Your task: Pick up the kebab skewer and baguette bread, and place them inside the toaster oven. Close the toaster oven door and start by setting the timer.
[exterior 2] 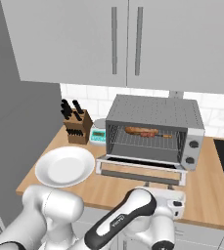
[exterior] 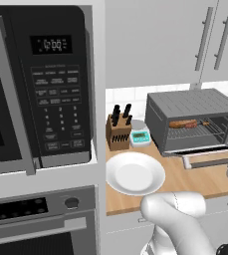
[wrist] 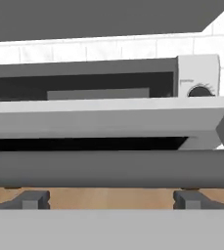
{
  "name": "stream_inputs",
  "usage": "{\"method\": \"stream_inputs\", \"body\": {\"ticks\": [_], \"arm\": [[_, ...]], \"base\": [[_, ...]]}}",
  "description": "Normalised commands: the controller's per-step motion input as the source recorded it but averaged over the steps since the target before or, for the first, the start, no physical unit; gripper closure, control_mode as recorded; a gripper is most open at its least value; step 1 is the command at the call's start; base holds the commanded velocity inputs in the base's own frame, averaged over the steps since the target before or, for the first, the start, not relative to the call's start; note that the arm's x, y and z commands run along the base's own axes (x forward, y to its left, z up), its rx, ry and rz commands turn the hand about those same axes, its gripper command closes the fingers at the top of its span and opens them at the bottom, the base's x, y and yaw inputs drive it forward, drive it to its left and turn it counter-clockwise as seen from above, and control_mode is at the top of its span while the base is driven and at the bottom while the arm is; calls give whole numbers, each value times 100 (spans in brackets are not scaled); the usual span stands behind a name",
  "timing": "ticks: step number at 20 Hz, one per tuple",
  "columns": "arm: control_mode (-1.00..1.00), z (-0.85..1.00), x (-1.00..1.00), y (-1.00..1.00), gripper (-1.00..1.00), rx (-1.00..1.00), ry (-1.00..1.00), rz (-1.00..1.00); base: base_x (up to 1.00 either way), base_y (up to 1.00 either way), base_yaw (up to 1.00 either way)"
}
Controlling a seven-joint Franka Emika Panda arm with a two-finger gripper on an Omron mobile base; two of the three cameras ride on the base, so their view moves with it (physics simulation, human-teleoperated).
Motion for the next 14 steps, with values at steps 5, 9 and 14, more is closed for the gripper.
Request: {"method": "stream_inputs", "body": {"ticks": [5,9,14], "arm": [[-100,21,35,28,-100,0,-8,0],[-100,21,40,32,-100,0,-7,0],[-100,20,41,33,-100,0,-6,0]], "base": [[0,0,0],[0,0,0],[0,0,0]]}}
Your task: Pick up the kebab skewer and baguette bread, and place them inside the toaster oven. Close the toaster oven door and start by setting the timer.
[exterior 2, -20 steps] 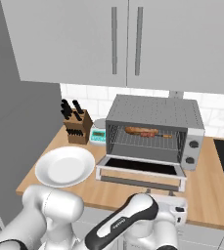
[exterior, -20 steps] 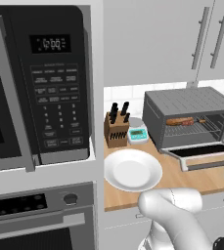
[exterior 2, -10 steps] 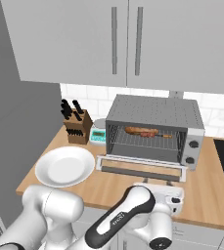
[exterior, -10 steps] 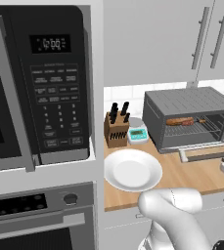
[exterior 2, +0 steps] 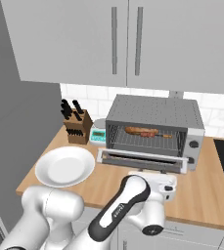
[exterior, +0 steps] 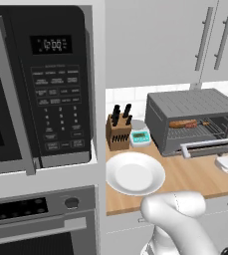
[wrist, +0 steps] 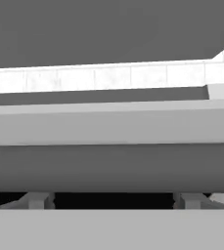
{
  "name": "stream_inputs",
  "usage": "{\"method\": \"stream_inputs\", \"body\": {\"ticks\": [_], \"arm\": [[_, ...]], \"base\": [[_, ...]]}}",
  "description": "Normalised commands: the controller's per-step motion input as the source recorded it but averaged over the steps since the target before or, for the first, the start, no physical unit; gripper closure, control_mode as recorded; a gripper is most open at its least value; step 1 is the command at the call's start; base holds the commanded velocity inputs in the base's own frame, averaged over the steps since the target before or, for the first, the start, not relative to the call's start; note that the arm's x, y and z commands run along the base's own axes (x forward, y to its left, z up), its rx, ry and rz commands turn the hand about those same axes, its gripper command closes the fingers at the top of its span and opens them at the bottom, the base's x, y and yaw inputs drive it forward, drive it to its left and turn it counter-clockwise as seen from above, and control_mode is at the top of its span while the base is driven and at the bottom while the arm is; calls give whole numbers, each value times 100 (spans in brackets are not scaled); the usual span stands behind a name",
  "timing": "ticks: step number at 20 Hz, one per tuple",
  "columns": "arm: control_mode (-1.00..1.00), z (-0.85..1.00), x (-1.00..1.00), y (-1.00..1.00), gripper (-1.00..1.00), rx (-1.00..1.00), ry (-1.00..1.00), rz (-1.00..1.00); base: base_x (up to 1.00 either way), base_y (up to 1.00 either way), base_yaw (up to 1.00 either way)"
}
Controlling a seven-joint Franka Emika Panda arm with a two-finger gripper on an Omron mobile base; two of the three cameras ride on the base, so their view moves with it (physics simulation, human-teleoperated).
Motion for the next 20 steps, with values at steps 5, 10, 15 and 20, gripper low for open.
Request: {"method": "stream_inputs", "body": {"ticks": [5,10,15,20], "arm": [[-100,17,41,34,-100,0,-6,0],[-100,11,36,27,-100,0,-6,0],[-100,10,36,25,-100,0,-5,0],[-100,1,39,26,-100,0,-3,0]], "base": [[0,0,0],[0,0,0],[0,0,0],[0,0,0]]}}
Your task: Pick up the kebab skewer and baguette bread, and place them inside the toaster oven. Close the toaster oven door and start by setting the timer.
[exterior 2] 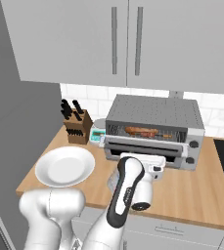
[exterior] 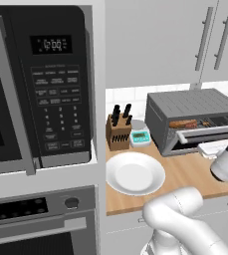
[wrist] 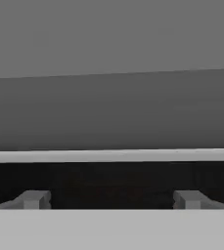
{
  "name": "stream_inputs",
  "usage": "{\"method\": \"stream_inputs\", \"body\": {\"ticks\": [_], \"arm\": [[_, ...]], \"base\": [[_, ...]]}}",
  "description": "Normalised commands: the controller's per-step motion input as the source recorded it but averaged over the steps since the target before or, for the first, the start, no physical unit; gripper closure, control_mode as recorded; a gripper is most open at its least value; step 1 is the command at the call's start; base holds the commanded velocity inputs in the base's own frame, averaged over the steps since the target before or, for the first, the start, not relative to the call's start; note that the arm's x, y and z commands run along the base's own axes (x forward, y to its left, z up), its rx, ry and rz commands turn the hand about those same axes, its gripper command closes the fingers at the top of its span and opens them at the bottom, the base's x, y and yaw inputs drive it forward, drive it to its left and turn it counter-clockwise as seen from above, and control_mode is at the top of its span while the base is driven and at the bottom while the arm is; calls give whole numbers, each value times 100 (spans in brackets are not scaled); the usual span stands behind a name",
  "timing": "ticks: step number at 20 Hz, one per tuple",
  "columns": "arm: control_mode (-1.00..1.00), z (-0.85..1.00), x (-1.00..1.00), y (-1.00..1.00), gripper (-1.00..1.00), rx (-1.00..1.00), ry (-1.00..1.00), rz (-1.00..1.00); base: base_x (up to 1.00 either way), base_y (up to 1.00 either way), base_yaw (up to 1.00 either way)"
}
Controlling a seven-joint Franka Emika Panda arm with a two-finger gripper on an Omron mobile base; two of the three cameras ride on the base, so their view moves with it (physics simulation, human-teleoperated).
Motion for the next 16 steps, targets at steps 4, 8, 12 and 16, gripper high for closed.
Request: {"method": "stream_inputs", "body": {"ticks": [4,8,12,16], "arm": [[-100,0,37,19,-100,0,-1,0],[-100,0,40,14,-100,0,0,0],[-100,0,23,1,-100,0,0,0],[-100,0,25,3,-100,0,0,0]], "base": [[0,0,0],[0,0,0],[0,0,0],[0,0,0]]}}
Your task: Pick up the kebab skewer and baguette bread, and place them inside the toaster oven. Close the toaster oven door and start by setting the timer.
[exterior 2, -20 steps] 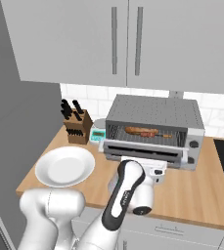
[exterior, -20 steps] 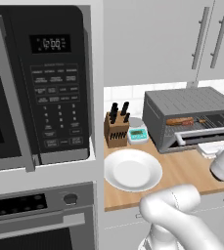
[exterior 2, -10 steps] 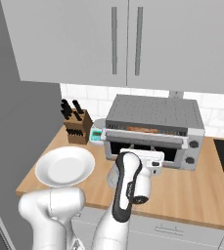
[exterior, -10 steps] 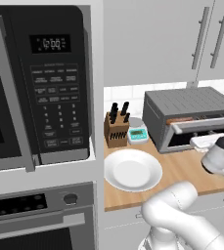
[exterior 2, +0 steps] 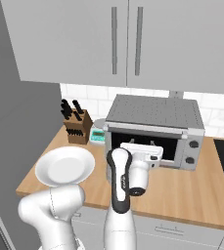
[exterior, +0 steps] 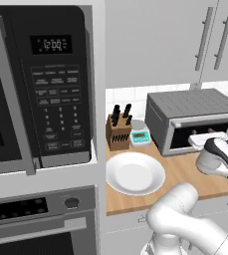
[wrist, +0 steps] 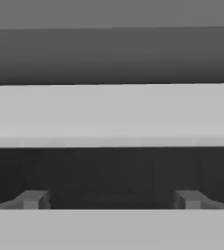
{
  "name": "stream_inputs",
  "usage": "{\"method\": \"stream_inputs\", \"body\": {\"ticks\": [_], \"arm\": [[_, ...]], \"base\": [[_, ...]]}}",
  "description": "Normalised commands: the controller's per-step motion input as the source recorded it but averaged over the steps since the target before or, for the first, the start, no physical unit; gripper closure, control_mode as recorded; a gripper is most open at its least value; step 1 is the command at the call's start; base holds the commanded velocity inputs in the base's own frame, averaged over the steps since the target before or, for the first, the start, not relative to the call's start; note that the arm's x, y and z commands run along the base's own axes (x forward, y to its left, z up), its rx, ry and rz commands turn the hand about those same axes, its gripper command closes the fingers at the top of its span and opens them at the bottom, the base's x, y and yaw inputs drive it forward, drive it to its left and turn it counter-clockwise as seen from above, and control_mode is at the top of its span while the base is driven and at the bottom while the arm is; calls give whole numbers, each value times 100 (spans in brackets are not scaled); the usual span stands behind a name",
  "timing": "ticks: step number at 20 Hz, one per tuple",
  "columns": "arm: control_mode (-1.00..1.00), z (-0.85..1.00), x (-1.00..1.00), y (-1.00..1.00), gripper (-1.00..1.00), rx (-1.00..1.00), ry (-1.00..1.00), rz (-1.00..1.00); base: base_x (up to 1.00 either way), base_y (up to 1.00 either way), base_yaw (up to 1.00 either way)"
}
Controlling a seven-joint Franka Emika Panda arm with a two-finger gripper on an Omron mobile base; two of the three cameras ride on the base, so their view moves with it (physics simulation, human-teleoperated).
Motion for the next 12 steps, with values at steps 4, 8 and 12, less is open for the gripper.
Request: {"method": "stream_inputs", "body": {"ticks": [4,8,12], "arm": [[-100,0,31,4,-100,0,0,0],[-100,0,12,0,-100,0,1,0],[-100,0,0,-1,-100,0,0,0]], "base": [[0,0,0],[0,0,0],[0,0,0]]}}
